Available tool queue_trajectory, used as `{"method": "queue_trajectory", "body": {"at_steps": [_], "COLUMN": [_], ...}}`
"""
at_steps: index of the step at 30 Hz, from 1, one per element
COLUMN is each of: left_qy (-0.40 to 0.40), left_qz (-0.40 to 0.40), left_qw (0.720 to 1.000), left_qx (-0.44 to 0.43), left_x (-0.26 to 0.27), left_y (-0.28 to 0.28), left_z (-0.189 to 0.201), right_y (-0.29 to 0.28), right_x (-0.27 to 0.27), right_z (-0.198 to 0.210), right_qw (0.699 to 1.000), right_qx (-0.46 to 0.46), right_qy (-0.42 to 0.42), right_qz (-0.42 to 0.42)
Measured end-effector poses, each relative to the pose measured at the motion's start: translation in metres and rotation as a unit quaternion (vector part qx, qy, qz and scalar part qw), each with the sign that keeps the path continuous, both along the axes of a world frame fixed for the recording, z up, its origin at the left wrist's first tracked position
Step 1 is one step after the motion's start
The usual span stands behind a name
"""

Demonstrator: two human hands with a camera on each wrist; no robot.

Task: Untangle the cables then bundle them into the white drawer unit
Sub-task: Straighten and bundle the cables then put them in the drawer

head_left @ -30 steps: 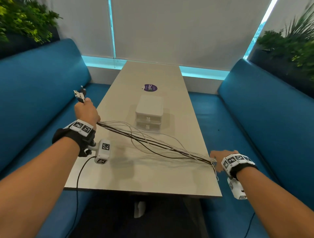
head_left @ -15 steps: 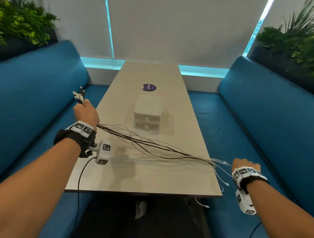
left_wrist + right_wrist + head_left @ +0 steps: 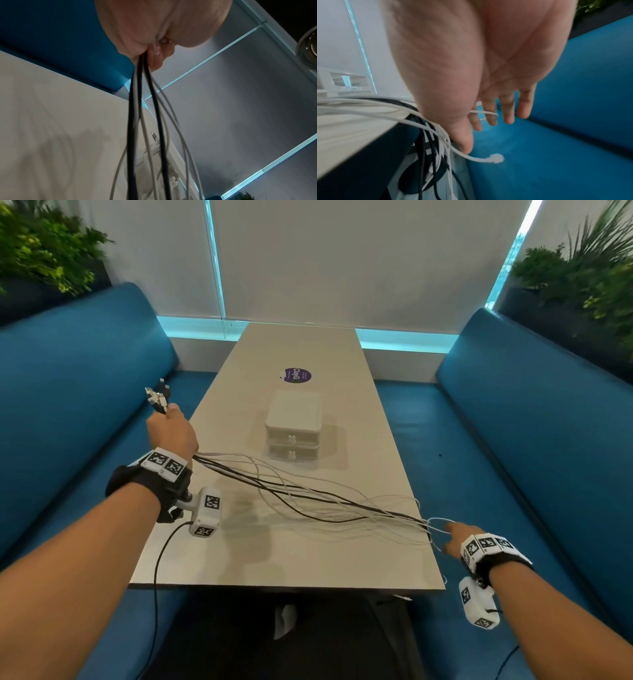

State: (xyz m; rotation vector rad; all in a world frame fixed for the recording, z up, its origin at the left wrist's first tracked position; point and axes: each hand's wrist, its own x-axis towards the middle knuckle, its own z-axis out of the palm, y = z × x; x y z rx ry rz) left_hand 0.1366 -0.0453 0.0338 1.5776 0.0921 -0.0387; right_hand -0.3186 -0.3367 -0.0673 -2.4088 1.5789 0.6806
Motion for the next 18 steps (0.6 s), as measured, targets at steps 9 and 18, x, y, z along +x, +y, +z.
{"method": "queue_trajectory", "body": {"at_steps": [9, 18], "left_qy": [-0.017, -0.010], "left_qz": [-0.006, 0.014], "left_qw": [1.000, 1.000], "left_qx": [-0.010, -0.021], "left_x": [-0.010, 0.006], "left_y": [-0.016, -0.004], "left_z": [0.002, 0.010], "right_y": [0.007, -0.021], "right_x": [-0.012, -0.028], "right_z": [-0.010, -0.036], "right_qw": [0.992, 0.994], "right_qx": [-0.066, -0.031], "right_qy": [0.058, 0.025], "right_qz": [-0.089, -0.102]}}
